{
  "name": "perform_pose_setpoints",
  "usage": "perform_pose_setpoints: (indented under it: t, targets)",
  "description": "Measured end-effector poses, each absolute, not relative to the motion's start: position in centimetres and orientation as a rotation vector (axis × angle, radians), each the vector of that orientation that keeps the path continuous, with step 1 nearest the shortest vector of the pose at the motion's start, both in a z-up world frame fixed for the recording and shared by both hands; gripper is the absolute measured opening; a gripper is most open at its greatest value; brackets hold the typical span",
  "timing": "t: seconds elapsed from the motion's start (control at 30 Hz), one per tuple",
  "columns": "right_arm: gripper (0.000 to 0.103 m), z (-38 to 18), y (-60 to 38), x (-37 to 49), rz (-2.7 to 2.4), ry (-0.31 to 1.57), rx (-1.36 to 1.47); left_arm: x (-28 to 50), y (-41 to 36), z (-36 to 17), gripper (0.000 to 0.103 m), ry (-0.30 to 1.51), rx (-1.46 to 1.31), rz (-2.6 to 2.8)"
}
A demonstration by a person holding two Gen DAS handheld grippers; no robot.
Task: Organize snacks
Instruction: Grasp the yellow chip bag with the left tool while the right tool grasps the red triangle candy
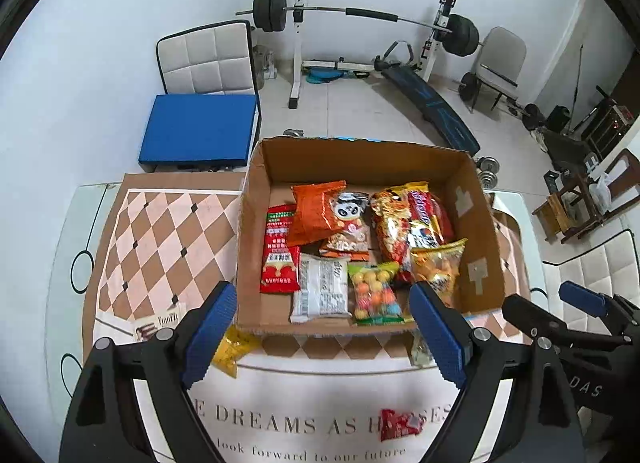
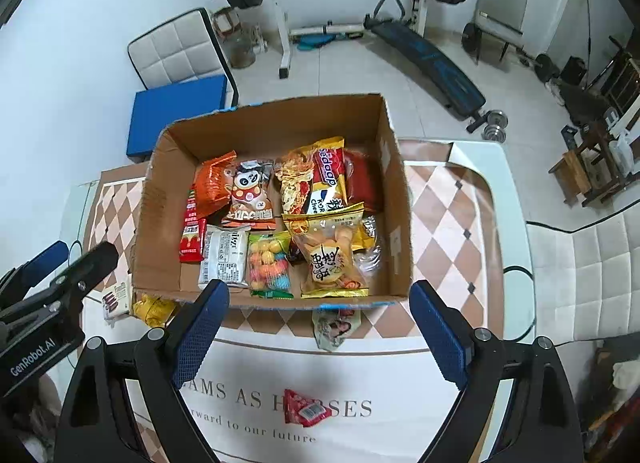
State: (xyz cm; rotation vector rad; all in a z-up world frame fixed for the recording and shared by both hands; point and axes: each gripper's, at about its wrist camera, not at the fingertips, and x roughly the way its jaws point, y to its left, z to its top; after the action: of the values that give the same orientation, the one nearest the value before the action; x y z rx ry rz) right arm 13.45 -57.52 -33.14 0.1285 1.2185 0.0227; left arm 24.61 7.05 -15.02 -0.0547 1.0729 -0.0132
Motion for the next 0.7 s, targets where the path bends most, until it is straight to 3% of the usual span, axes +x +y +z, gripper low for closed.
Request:
perform_pose_setpoints:
  t: [0.37,0.5,0.7]
  targets:
    - [0.094,-31.3,-57.8,8.8,0.045,1.215,0.181,20.2,6.3,-13.3,0.088,1.036,-0.058,-0.027]
    - [0.096,-35.1,-57.9,7.1,0.061,1.33,0.248,18.6,6.8,-16.0,0.088,1.099,-0.065,-0.004]
    - [0.096,-45.4,-58.3,4.0,0.049,1.572,0.446,16.4,8.8,-24.1,0.088,1.288,-0.078,0.058]
